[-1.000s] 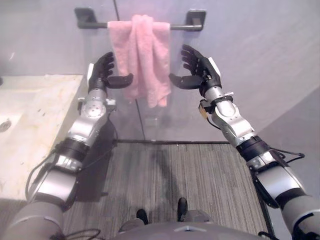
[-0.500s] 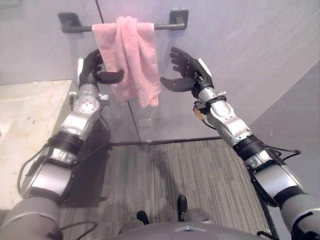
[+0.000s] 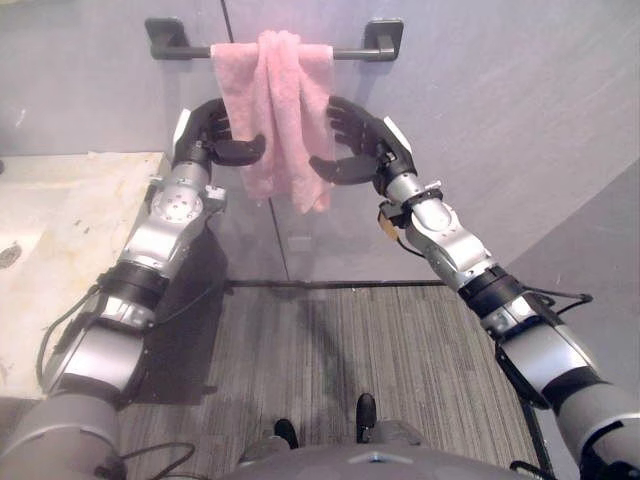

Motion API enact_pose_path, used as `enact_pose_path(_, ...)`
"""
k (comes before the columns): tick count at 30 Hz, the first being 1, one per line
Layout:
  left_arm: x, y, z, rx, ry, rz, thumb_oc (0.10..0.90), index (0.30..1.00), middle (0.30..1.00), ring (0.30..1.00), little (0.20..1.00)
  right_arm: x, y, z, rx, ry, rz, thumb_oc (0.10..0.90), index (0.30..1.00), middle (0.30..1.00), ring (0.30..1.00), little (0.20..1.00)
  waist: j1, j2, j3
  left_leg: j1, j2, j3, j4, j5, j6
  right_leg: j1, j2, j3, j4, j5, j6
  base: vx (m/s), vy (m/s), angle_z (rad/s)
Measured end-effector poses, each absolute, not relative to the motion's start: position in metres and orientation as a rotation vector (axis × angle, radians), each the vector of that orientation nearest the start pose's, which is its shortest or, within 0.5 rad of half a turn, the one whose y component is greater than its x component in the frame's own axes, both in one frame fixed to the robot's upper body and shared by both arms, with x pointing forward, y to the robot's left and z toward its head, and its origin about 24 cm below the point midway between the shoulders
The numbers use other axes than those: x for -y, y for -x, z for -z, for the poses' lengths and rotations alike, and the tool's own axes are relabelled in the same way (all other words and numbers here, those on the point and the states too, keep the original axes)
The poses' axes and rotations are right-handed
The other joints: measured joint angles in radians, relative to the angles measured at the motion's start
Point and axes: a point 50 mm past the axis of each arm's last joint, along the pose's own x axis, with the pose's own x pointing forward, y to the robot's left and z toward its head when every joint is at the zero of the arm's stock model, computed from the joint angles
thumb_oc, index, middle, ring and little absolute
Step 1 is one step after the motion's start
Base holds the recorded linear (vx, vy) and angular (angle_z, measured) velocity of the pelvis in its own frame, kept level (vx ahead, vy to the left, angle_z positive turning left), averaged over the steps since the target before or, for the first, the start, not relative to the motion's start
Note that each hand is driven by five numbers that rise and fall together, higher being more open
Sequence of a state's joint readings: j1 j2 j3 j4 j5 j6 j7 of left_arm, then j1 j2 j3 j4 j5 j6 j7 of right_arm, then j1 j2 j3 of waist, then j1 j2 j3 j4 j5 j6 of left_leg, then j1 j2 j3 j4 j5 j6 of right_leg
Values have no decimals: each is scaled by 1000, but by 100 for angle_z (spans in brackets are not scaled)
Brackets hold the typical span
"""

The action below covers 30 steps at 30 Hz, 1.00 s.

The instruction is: Organize the bathroom.

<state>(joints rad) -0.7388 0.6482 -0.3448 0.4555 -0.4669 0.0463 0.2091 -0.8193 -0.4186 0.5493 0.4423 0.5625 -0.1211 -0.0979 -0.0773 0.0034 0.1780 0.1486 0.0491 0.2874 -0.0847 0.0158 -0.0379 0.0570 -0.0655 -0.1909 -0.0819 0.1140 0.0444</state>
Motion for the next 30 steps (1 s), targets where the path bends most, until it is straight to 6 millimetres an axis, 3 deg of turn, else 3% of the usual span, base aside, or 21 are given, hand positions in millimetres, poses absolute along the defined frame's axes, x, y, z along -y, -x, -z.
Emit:
enact_pose_path(5, -216, -371, -171, 148, -298, -45, 400, 300, 300, 300, 300, 98, -370, -177, 300, 127, -370, 800, 900, 900, 900, 900, -5, 0, 0, 0, 0, -3, 0, 0, 0, 1, 0, -2, 0, 0, 0, 0, 0, 0)
enact_pose_path(30, -222, -370, -176, 157, -323, -53, 400, 300, 300, 300, 300, 104, -377, -173, 266, 135, -322, 800, 900, 900, 900, 900, -5, 1, -2, 0, 1, -9, 0, 0, 0, 3, 0, -8, 0, 0, -1, 8, -11, 1)
